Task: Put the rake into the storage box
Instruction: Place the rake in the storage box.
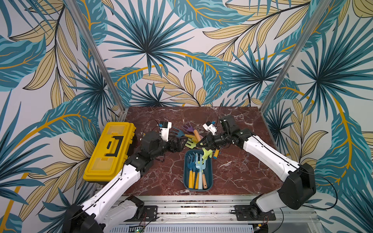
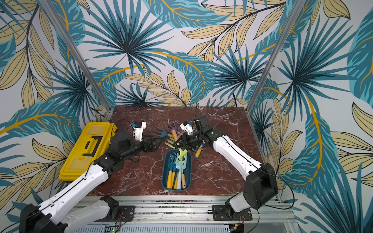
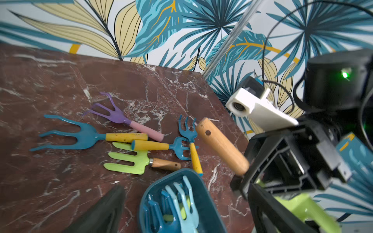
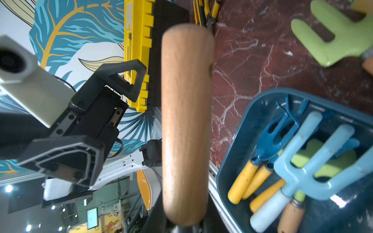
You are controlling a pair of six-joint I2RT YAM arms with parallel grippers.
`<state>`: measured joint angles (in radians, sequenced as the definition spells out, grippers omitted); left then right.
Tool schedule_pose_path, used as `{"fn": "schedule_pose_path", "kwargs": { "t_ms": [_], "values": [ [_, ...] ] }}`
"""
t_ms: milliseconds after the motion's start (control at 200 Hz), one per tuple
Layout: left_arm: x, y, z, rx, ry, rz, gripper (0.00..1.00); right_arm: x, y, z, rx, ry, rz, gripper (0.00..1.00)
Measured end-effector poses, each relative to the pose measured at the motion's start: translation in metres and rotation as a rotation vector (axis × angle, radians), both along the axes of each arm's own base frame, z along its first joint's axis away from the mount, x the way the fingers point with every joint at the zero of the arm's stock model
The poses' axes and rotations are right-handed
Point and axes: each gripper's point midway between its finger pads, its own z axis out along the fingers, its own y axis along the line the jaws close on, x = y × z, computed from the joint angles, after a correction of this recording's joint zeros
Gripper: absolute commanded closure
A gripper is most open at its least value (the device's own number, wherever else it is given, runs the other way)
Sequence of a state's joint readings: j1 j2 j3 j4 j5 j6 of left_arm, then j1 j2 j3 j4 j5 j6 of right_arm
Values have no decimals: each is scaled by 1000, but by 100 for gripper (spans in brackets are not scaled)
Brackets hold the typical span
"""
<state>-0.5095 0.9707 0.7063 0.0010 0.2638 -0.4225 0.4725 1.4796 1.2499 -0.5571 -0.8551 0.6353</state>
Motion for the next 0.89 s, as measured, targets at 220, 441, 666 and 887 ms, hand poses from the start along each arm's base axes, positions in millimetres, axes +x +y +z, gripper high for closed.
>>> {"fn": "schedule_pose_path", "kwargs": {
  "t_ms": [220, 441, 666, 887],
  "values": [
    [-27, -19, -60, 256, -376, -100, 0, -54, -14, 21, 75, 240, -41, 100],
    [-47, -42, -34, 355, -712, -160, 0, -93, -25, 18, 100, 464, -62, 100],
    [-76, -69, -28, 477, -883, -237, 0, -100, -25, 13, 85, 598, -74, 100],
    [-79, -79, -31, 603, -925, -262, 3, -103, -24, 21, 91, 640, -57, 100]
  ]
}}
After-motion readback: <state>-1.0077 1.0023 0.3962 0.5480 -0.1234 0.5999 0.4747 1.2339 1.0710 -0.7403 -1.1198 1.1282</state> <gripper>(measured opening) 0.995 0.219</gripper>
